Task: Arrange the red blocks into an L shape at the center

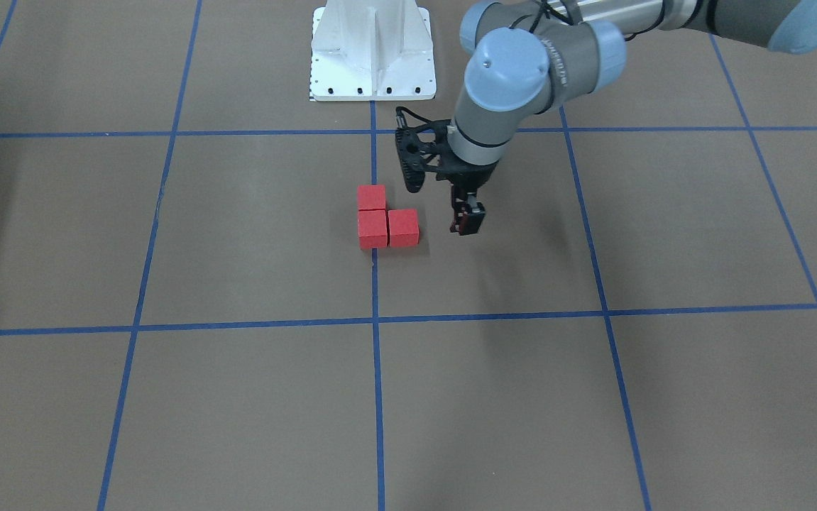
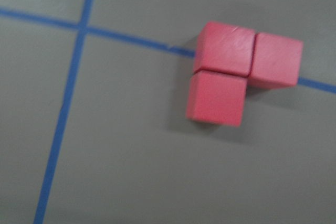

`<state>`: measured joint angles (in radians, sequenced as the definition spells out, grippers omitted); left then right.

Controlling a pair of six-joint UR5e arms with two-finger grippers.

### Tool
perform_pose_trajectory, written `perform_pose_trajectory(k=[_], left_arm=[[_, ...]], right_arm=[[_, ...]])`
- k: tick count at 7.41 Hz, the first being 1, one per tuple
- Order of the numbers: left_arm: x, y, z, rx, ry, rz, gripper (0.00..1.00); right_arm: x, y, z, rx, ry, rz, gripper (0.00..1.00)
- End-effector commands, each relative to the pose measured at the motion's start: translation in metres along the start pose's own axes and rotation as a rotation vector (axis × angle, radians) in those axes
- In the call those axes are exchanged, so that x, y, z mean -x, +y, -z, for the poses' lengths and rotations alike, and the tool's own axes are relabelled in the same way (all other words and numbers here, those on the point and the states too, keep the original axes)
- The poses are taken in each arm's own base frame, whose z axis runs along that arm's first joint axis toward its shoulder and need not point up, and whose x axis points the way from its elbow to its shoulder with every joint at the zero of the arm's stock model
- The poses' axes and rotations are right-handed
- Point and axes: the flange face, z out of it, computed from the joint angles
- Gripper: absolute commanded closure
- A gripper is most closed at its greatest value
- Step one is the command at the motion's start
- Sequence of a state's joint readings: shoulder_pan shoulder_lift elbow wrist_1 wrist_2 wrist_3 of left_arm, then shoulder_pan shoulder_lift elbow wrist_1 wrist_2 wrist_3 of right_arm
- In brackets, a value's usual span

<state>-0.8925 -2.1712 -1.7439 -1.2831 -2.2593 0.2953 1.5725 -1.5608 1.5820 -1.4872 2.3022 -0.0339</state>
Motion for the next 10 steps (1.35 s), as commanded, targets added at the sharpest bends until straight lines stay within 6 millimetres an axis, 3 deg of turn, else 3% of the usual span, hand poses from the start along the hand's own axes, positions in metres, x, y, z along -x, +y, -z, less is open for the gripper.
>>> perform_pose_trajectory(k=[1,2,3,4,5,6,10], left_arm=[[0.119,0.212,0.021,0.025,0.064,0.412,0.00],[0.152,0.280,0.034,0.059,-0.024,0.518,0.00],[0.169,0.343,0.046,0.091,-0.097,0.613,0.00],[0.178,0.390,0.069,0.063,-0.123,0.694,0.00],[0.182,0.436,0.078,0.045,-0.126,0.785,0.00],[0.185,0.452,0.087,0.028,-0.137,0.806,0.00],[0.166,0.509,0.062,-0.058,-0.120,0.811,0.00]], right_arm=[[-0.018,0.015,0.006,-0.002,0.002,-0.029,0.00],[-0.018,0.019,0.002,0.007,0.002,-0.019,0.00],[-0.022,0.025,-0.003,0.017,0.006,-0.007,0.00],[-0.026,0.030,-0.006,0.021,0.018,-0.008,0.00],[-0.029,0.036,-0.010,0.030,0.022,-0.015,0.00],[-0.030,0.038,-0.011,0.032,0.023,-0.019,0.00],[-0.034,0.046,-0.016,0.041,0.026,-0.036,0.00]])
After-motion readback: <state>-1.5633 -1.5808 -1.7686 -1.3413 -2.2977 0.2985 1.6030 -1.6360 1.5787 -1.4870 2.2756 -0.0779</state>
